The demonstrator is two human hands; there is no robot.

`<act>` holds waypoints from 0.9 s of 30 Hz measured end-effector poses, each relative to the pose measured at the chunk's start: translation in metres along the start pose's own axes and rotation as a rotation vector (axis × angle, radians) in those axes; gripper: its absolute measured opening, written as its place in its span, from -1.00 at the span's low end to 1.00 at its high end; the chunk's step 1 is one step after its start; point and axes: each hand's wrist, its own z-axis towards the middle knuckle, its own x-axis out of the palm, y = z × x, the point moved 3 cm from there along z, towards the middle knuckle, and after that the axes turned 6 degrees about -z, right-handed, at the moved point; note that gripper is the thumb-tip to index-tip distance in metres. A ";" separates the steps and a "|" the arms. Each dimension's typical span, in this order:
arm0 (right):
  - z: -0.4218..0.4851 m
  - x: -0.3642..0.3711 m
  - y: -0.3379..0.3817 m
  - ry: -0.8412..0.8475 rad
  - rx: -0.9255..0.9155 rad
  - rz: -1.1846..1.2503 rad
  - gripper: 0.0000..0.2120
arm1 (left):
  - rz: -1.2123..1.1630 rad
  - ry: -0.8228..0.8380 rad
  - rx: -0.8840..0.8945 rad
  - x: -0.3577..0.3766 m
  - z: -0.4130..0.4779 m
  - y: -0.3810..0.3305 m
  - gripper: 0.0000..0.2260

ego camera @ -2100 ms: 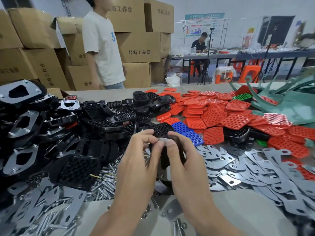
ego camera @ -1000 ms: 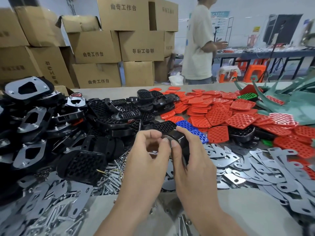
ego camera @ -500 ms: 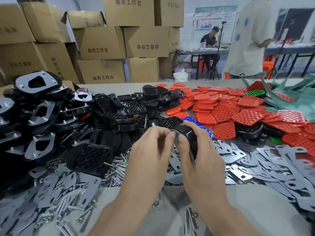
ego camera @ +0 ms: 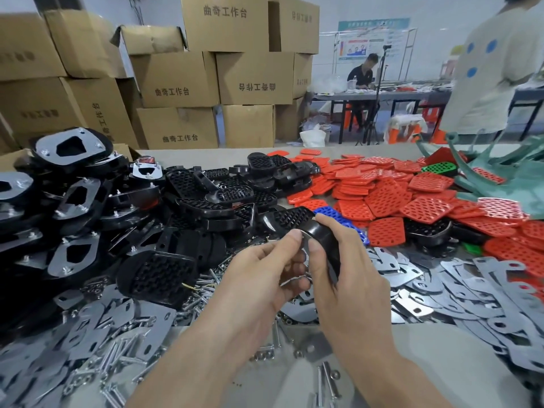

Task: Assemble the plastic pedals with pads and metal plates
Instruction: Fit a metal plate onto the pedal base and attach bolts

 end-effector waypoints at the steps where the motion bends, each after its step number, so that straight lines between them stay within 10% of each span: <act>1: 0.000 0.000 0.000 0.001 -0.009 0.000 -0.67 | -0.006 0.008 0.016 0.000 0.000 0.000 -0.77; 8: -0.003 0.005 -0.011 0.059 0.130 0.126 -0.66 | 1.168 -0.118 0.944 -0.006 -0.007 -0.002 -0.86; 21: 0.001 0.000 -0.005 0.038 -0.027 0.017 -0.64 | -0.075 0.021 -0.033 0.002 0.001 0.003 -0.77; 27: -0.001 0.005 -0.015 0.108 0.060 0.142 -0.64 | 1.309 -0.130 1.062 -0.006 -0.007 -0.003 -0.85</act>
